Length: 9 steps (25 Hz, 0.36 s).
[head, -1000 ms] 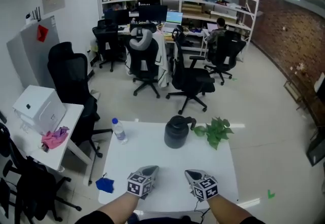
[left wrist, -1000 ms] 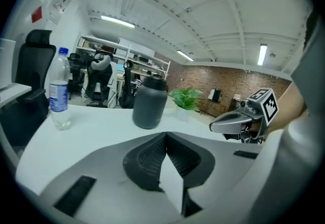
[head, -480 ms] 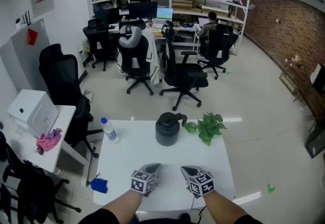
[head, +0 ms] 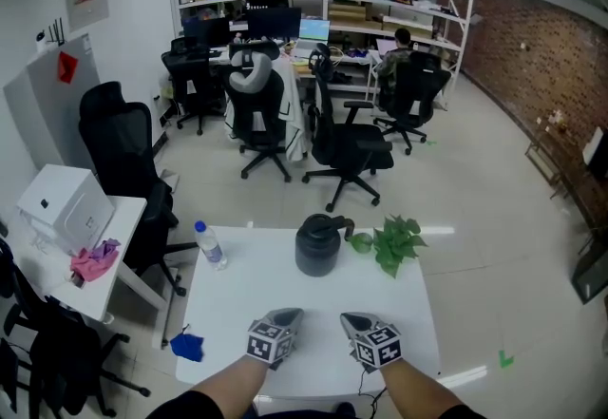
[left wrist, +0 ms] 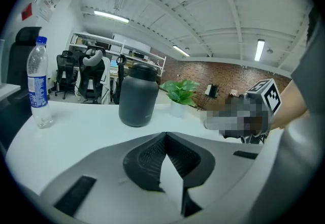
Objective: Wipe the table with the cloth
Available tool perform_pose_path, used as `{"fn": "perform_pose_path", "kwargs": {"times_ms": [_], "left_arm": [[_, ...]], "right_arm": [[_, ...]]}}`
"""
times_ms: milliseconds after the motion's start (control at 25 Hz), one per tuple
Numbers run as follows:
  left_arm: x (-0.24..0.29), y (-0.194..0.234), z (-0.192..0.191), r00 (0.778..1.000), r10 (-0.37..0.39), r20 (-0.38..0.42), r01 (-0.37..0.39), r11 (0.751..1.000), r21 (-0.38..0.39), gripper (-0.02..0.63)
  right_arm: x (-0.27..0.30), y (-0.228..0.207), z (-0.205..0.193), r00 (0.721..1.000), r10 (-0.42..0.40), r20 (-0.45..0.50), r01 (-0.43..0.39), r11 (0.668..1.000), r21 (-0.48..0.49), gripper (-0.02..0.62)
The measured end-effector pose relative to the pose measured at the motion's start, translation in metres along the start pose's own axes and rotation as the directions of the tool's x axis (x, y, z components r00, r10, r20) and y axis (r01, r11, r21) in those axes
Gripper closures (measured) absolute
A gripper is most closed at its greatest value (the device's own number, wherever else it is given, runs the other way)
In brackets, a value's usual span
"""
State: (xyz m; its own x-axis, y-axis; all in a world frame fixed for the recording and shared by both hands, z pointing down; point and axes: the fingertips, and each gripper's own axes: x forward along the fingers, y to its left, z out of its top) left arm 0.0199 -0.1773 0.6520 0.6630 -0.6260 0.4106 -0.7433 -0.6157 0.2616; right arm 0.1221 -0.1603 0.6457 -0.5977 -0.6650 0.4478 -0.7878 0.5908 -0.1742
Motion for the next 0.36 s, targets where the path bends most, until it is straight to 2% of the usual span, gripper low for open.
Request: {"fn": "perform_pose_path", "kwargs": {"times_ms": [360], "left_arm": [[-0.0031,0.0005,-0.0008,1.0,-0.003,-0.01,0.003,1.0,0.005,0.607]], "right_arm": [[0.0025,0.0035,-0.0001,1.0,0.004,-0.007,-0.004,1.0,-0.007,0.589]]}}
